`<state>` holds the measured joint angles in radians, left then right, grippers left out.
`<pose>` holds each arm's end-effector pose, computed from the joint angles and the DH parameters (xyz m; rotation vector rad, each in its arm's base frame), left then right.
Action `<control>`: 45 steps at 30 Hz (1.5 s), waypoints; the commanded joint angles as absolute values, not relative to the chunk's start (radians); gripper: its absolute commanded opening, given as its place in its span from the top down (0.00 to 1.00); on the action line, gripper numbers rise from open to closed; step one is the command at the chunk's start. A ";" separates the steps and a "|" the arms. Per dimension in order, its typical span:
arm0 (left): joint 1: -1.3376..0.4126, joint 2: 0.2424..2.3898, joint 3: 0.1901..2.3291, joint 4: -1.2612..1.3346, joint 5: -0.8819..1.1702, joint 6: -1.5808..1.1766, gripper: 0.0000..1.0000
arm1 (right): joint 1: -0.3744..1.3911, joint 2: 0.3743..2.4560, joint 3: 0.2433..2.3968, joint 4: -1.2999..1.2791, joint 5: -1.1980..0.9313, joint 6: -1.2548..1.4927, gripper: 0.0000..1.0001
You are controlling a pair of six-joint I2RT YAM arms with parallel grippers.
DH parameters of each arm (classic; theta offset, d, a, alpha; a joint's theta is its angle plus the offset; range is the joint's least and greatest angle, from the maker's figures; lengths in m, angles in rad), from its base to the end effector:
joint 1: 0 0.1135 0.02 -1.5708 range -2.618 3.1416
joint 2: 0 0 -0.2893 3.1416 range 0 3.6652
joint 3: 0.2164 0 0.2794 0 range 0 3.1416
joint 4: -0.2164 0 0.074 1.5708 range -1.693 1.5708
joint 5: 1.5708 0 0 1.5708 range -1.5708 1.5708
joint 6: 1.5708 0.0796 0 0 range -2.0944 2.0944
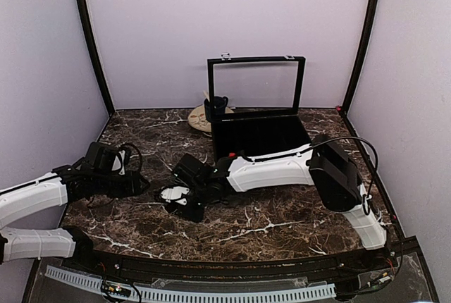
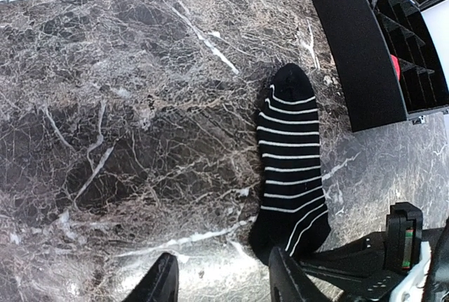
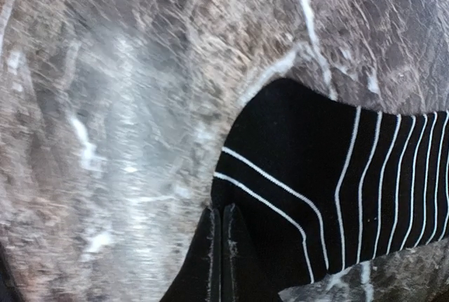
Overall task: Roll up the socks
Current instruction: Roll the sock at the center of the board.
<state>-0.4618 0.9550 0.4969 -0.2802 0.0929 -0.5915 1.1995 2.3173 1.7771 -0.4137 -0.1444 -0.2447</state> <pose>0.2094 -0.1124 0.1796 -0.1059 2.3903 -0.6277 0.1960 0.5350 0.1124 -1.7665 1.9148 0.5486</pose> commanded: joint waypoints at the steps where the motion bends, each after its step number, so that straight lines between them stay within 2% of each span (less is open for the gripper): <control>1: -0.458 0.890 0.442 -0.240 0.126 -0.604 0.54 | 1.175 2.344 1.892 -0.507 -0.323 -0.145 1.00; 11: -0.501 0.824 0.371 -0.154 0.178 -0.599 0.55 | 1.112 2.457 2.076 -0.654 -0.540 -0.021 1.00; 23: -0.609 0.906 0.409 -0.110 0.145 -0.582 0.56 | 1.054 2.490 2.074 -0.624 -0.743 0.097 1.00; 37: -0.747 0.909 0.426 -0.109 0.106 -0.543 0.59 | 1.024 2.533 2.119 -0.634 -0.816 0.153 1.00; 45: -0.815 0.981 0.443 -0.090 0.096 -0.486 0.63 | 1.016 2.543 2.127 -0.653 -0.831 0.146 1.00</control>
<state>-0.7921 0.9459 0.4110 -0.1112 0.1120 -0.5343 1.0252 2.5225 2.0987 -0.6407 -0.8036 0.1448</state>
